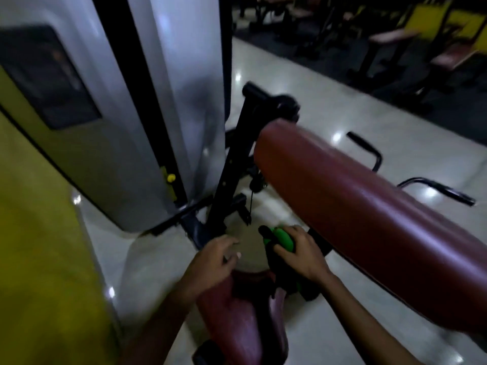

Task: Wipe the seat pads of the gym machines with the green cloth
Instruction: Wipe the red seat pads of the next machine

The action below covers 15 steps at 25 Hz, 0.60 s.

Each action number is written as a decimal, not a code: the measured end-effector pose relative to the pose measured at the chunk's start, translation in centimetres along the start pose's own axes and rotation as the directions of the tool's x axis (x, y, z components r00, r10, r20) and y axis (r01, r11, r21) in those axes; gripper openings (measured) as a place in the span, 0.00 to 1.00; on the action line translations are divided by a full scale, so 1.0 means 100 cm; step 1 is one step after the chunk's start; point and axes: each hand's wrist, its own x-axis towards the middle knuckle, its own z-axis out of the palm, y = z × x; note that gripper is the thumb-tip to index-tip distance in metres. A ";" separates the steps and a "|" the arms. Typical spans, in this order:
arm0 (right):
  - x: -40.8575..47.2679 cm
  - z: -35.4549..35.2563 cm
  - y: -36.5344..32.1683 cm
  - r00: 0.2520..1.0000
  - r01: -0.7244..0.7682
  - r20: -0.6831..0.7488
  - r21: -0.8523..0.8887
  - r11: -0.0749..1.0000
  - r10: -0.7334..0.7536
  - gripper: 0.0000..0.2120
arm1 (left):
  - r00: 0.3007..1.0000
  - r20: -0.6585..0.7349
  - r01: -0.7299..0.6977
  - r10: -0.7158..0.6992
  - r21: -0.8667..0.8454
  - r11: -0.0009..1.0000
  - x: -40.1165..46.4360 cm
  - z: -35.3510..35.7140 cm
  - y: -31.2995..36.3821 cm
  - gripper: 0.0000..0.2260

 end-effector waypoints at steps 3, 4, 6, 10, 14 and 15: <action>-0.001 -0.058 -0.053 0.994 0.073 -0.085 -0.009 0.997 -0.073 0.21 | 0.994 -0.030 -0.108 0.109 0.010 0.994 0.021 -0.046 0.047 0.15; 0.000 -0.073 -0.066 0.989 0.089 -0.121 0.005 0.996 -0.088 0.17 | 0.991 -0.035 -0.130 0.130 0.010 0.992 0.028 -0.059 0.059 0.15; -0.004 -0.107 -0.086 0.972 0.099 -0.221 0.064 0.993 -0.082 0.10 | 0.982 -0.049 -0.183 0.184 0.019 0.983 0.040 -0.087 0.086 0.16; -0.015 -0.166 -0.103 0.942 0.064 -0.335 0.112 0.992 -0.023 0.08 | 0.961 -0.079 -0.263 0.263 0.015 0.965 0.061 -0.126 0.134 0.16; -0.027 -0.218 -0.108 0.894 0.058 -0.447 0.156 0.986 0.019 0.05 | 0.938 -0.107 -0.328 0.328 0.021 0.944 0.083 -0.141 0.182 0.15; -0.031 -0.231 -0.108 0.882 0.058 -0.471 0.158 0.986 0.024 0.05 | 0.928 -0.115 -0.354 0.354 0.021 0.935 0.089 -0.142 0.195 0.14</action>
